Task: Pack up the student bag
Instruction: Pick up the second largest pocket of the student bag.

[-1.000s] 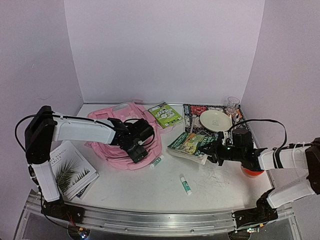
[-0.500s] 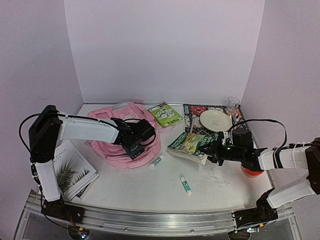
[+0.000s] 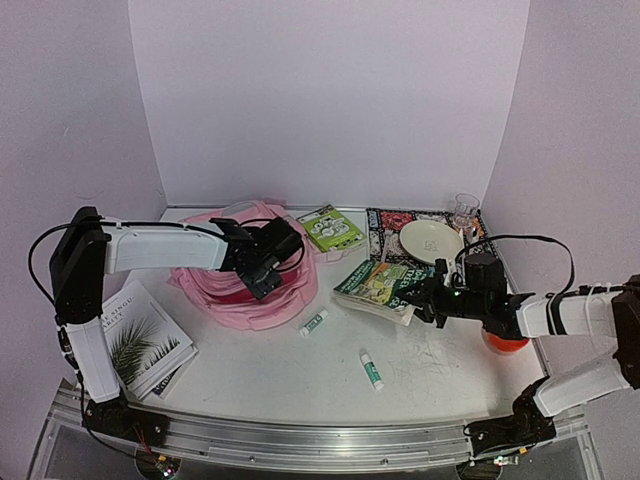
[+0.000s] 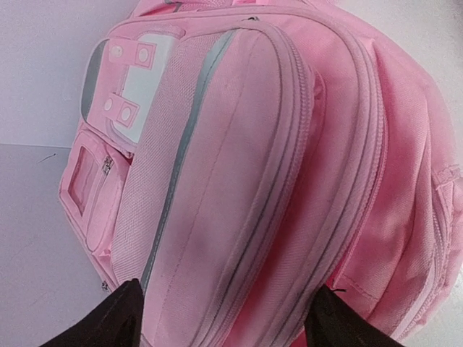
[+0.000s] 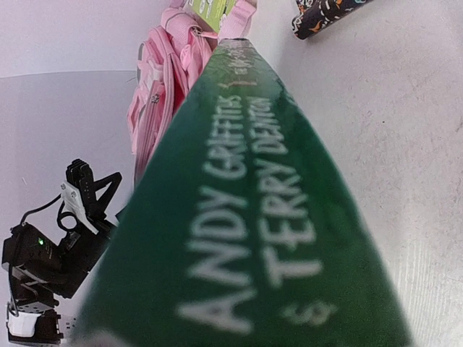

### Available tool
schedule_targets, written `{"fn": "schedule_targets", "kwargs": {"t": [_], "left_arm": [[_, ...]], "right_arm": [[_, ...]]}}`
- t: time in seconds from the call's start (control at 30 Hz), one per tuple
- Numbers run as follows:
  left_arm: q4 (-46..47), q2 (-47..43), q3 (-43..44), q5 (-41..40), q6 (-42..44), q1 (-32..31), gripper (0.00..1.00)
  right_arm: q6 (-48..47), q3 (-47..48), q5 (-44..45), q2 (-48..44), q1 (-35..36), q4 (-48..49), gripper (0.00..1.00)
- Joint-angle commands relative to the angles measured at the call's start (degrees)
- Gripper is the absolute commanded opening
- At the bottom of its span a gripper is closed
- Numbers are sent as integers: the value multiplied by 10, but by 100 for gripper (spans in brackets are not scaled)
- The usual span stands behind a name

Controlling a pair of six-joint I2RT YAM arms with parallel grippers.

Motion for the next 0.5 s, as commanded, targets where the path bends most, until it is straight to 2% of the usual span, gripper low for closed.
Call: {"fn": "schedule_targets", "kwargs": {"t": [0.0,0.1,0.17,0.27,0.33,0.47], "left_arm": [[-3,-1,17,-40,-2,12,59],[-4,14,20,-44,2,12,34],[-4,12,27,-40,2,12,20],[-7,-8,43,-27,-2,12,7],[-12,-20,58,-18,-6,12,0],[-44,-29,108,9,-27,12,0]], "right_arm": [[-14,39,-17,-16,4,49,0],[-14,43,-17,-21,5,49,0],[-14,49,-18,-24,7,49,0],[-12,58,-17,-27,16,49,0],[-10,68,-14,-27,25,50,0],[-3,94,-5,-22,51,59,0]]}}
